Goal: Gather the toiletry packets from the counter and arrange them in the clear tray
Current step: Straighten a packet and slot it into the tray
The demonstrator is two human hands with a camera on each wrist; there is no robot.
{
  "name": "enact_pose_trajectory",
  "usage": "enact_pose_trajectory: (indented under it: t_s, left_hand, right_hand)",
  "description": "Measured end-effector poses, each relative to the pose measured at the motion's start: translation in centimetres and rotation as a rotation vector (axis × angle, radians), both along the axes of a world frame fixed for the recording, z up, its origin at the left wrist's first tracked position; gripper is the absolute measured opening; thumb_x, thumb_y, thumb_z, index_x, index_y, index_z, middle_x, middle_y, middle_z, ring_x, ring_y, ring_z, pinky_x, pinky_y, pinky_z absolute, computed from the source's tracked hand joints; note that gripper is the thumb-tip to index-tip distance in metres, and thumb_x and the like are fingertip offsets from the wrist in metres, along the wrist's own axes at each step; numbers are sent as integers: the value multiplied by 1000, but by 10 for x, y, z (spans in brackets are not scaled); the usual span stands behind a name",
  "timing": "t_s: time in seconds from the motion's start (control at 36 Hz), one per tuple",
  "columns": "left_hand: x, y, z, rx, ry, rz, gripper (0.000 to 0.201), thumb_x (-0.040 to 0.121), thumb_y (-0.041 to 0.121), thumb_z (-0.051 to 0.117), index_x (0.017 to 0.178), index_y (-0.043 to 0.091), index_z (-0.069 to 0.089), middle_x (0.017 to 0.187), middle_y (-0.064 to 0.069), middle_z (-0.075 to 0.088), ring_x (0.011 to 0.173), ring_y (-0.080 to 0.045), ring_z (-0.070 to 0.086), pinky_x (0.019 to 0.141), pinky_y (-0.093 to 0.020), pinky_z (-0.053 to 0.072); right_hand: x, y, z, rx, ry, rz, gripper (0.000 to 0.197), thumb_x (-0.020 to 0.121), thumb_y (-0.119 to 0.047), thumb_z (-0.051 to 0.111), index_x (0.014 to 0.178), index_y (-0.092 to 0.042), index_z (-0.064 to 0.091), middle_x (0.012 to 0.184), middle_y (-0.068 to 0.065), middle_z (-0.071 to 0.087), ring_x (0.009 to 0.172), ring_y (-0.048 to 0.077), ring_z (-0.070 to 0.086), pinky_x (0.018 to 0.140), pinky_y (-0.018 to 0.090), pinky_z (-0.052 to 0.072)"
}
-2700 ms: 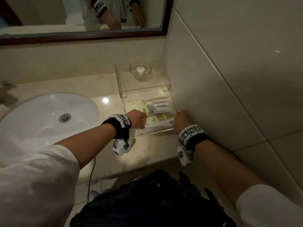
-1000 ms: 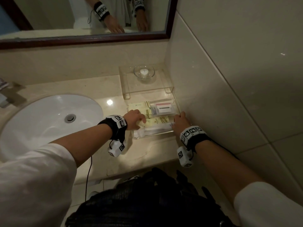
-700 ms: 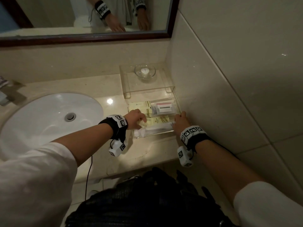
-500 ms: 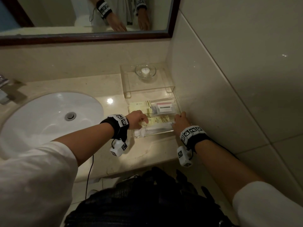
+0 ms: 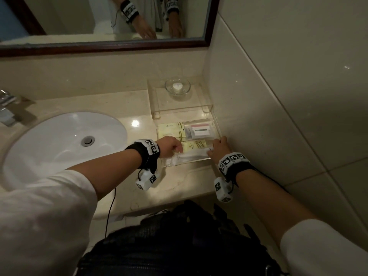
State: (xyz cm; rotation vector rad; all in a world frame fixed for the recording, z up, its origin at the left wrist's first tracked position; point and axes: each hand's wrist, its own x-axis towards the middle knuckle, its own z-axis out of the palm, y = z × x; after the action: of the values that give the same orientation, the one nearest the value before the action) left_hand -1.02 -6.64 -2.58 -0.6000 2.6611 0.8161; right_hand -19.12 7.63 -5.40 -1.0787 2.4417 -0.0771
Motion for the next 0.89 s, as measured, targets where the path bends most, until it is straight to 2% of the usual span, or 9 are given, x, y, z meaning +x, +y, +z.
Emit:
enact_pose_trajectory:
  t_s: [0.19, 0.33, 0.42, 0.47, 0.53, 0.58, 0.64, 0.72, 0.89]
  left_hand:
    - [1, 2, 5, 10, 79, 87, 37, 83, -8, 46, 105, 10, 68, 115, -6, 65, 109, -21, 58, 87, -19, 37]
    - [4, -1, 15, 57, 149, 166, 37, 83, -10, 46, 106, 8, 68, 115, -7, 65, 108, -22, 58, 88, -20, 39]
    - [11, -6, 24, 63, 199, 229, 34, 85, -7, 46, 105, 9, 69, 114, -4, 67, 106, -19, 59, 86, -18, 39]
    - [17, -10, 31, 70, 235, 268, 30, 87, -3, 48, 104, 10, 69, 112, -3, 68, 101, -16, 60, 85, -19, 41]
    - [30, -16, 36, 69, 273, 317, 28, 87, 0, 50, 103, 12, 70, 109, -2, 69, 97, -14, 61, 85, -21, 44]
    - [45, -22, 39, 77, 305, 379, 30, 85, -2, 51, 102, 13, 70, 105, -2, 70, 95, -13, 62, 87, -24, 48]
    - [64, -27, 43, 95, 329, 446, 33, 83, -4, 50, 103, 14, 69, 102, -1, 70, 90, -7, 60, 85, -20, 47]
    - [98, -35, 47, 82, 354, 532, 33, 83, -3, 50, 104, 15, 69, 100, 2, 70, 87, -2, 58, 83, -15, 42]
    - [188, -57, 41, 109, 384, 741, 31, 84, -3, 49, 100, 14, 69, 99, -2, 70, 93, -11, 63, 87, -18, 47]
  right_hand:
    - [1, 3, 4, -42, 42, 2, 45, 89, -29, 58, 124, -4, 43, 129, 14, 29, 109, 33, 53, 97, 44, 47]
    - [3, -6, 15, -184, 92, 88, 31, 89, -20, 57, 117, -7, 50, 122, 7, 39, 101, 23, 52, 89, 34, 52]
    - [11, -18, 31, -299, 56, 118, 25, 88, -14, 56, 112, -8, 53, 122, 9, 41, 96, 27, 57, 84, 38, 53]
    - [20, -29, 44, -369, 47, 174, 22, 89, -13, 54, 110, -7, 54, 122, 8, 43, 93, 27, 58, 79, 33, 49]
    - [33, -45, 53, -428, 21, 250, 20, 90, -13, 53, 108, -6, 55, 118, 9, 46, 90, 26, 57, 74, 29, 44]
    - [50, -62, 61, -460, -20, 311, 18, 88, -11, 53, 106, -8, 56, 117, 8, 48, 86, 26, 58, 74, 34, 49]
    - [70, -81, 65, -487, -53, 402, 18, 87, -11, 54, 105, -10, 57, 116, 5, 49, 83, 23, 58, 76, 39, 51]
    - [106, -109, 73, -528, -98, 565, 19, 88, -11, 55, 106, -11, 59, 116, 5, 50, 77, 16, 53, 79, 36, 49]
    - [194, -163, 76, -539, -200, 786, 18, 88, -11, 56, 105, -12, 60, 112, 5, 52, 69, 12, 47, 78, 34, 48]
